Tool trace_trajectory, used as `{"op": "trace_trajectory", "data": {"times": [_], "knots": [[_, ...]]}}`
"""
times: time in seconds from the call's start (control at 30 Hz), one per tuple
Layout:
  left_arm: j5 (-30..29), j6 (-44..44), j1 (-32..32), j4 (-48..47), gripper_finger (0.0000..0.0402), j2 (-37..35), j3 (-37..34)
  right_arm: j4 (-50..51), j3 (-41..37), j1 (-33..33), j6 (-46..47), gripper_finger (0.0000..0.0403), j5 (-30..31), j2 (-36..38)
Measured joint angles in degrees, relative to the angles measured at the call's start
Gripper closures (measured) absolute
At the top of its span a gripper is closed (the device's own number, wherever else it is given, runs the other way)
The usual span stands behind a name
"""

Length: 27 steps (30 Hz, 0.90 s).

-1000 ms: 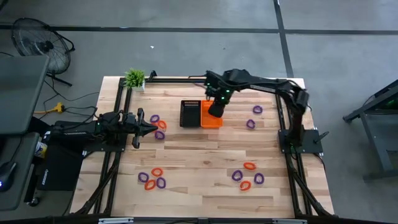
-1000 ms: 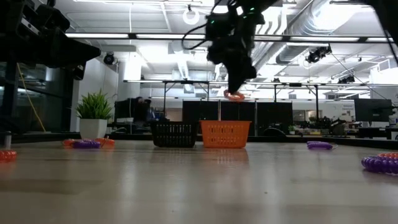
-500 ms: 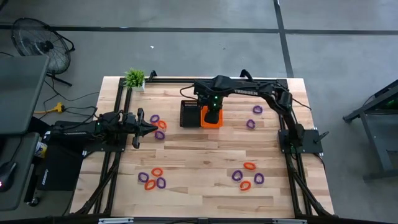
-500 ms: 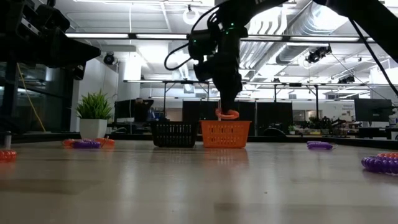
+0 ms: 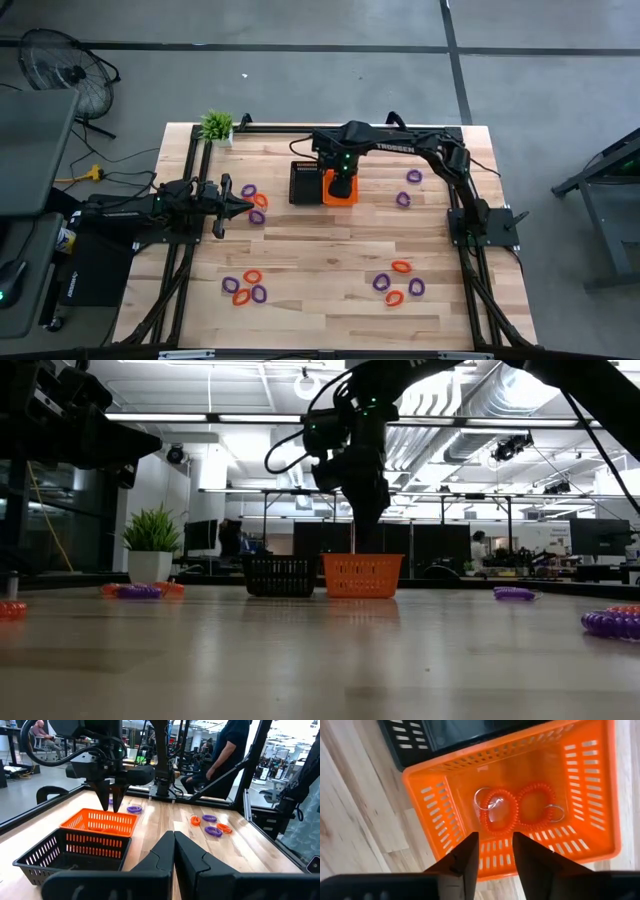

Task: Sort spring keychains into baskets
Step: Put the purple spring keychain into the black basket

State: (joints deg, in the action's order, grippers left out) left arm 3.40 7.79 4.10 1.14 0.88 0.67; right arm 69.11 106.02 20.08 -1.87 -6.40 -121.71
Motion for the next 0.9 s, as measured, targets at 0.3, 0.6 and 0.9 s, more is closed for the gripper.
{"op": "trace_trajectory", "data": {"times": [0.3,0.6,0.9], "knots": [[0.0,0.0,0.0,0.0,0.04,0.0,0.0,3.7,0.0,2.3,6.5,0.0261,4.8,0.4],[0.0,0.0,0.0,0.0,0.04,0.0,0.0,7.3,-0.1,4.2,15.3,0.0262,11.8,3.4],[-0.1,0.0,0.0,0.0,0.04,0.0,0.0,0.7,-16.9,5.4,23.5,0.0257,13.9,13.8]]}}
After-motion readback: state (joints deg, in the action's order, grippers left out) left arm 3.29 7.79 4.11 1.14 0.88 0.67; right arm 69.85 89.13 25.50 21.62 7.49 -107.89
